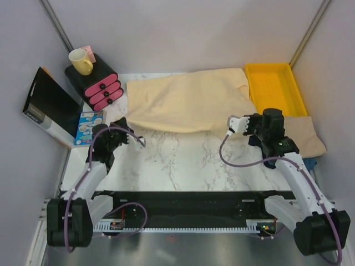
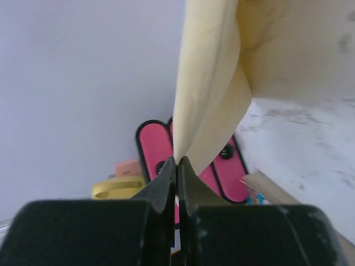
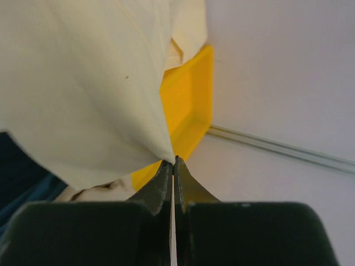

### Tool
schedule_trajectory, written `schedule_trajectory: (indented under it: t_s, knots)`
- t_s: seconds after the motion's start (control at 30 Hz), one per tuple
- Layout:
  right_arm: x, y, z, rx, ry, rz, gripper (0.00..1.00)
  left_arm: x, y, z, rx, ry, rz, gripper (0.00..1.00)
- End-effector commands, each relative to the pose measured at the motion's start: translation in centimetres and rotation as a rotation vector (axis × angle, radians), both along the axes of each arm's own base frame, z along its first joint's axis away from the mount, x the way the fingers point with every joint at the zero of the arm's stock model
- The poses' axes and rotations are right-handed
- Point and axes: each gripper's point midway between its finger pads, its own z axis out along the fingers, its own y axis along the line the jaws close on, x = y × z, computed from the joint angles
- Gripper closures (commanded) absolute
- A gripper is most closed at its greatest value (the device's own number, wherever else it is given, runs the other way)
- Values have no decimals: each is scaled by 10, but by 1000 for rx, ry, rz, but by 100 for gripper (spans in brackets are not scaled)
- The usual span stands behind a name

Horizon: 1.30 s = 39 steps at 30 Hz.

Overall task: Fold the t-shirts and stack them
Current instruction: Flatten out the tshirt

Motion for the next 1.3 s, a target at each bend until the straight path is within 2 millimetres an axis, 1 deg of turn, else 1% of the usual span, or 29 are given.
schedule_trajectory:
  t_s: [0.0,0.03,0.07,0.1,0.13,0.17,0.2,0.3,0.47,0.5,0.57,0.6,0.63,0.67,0.73,0.8,0.83,0.87,0.9,0.93,0.97,1.0,1.03,1.07,1.1,1.13,1.17,1.2,1.27]
  knots:
    - [-58,9,-46,26,269,72,100,-63,-17,-60,70,189,-132,98]
    - [-66,10,-53,26,311,85,100,-73,-19,-59,74,185,-147,98]
    - [-71,10,-53,29,334,87,100,-88,-20,-74,68,254,-159,98]
    - [-85,10,-62,25,397,96,100,-97,-21,-81,71,279,-168,98]
    - [-90,13,-59,31,416,119,100,-103,-22,-78,91,267,-179,98]
    - [-97,15,-62,19,445,143,100,-110,-21,-86,90,308,-177,98]
    - [-114,15,-71,8,522,164,100,-113,-20,-86,88,320,-170,98]
    - [-135,13,-80,-43,610,216,100,-125,-13,-92,103,402,-142,98]
    - [-151,12,-83,-74,678,246,100,-126,-5,-89,116,446,-98,98]
    - [-158,10,-86,-90,714,259,100,-131,-4,-95,121,488,-101,98]
    - [-162,8,-84,-105,736,263,100,-134,-3,-92,127,515,-102,98]
    - [-165,7,-85,-111,758,260,100,-137,-3,-97,142,553,-110,98]
    - [-161,7,-81,-107,749,251,100,-142,-2,-100,148,583,-115,98]
    - [-158,7,-79,-94,739,240,100,-139,-3,-91,139,572,-114,98]
    - [-135,11,-61,-42,659,194,100,-135,-7,-85,98,596,-118,98]
    - [-109,15,-43,-15,578,172,100,-116,-11,-48,79,550,-129,98]
    - [-93,18,-19,29,508,145,100,-111,-16,-45,50,600,-148,98]
    - [-72,21,4,58,415,131,100,-90,-19,4,44,500,-154,98]
    - [-56,23,16,79,379,117,100,-79,-21,29,26,457,-159,98]
    - [-39,24,61,118,259,97,100,-65,-25,44,-4,455,-165,98]
    - [-20,24,95,174,146,65,100,-48,-25,106,-4,323,-161,98]
    - [-5,25,113,193,97,51,100,-38,-24,133,-7,275,-152,98]
    - [0,21,167,212,-28,38,100,-29,-22,160,-10,224,-134,98]
    - [14,20,190,220,-90,27,100,-17,-21,217,-2,104,-128,98]
    - [17,19,214,226,-149,22,100,-12,-18,244,4,42,-111,98]
    - [10,16,266,239,-268,25,100,-10,-17,269,12,-15,-107,98]
    - [17,12,288,238,-335,6,100,-10,-17,314,19,-116,-108,98]
    - [14,10,311,232,-401,3,100,-12,-17,339,38,-189,-108,98]
    - [-1,1,373,222,-596,-8,100,-20,-16,384,70,-317,-103,98]
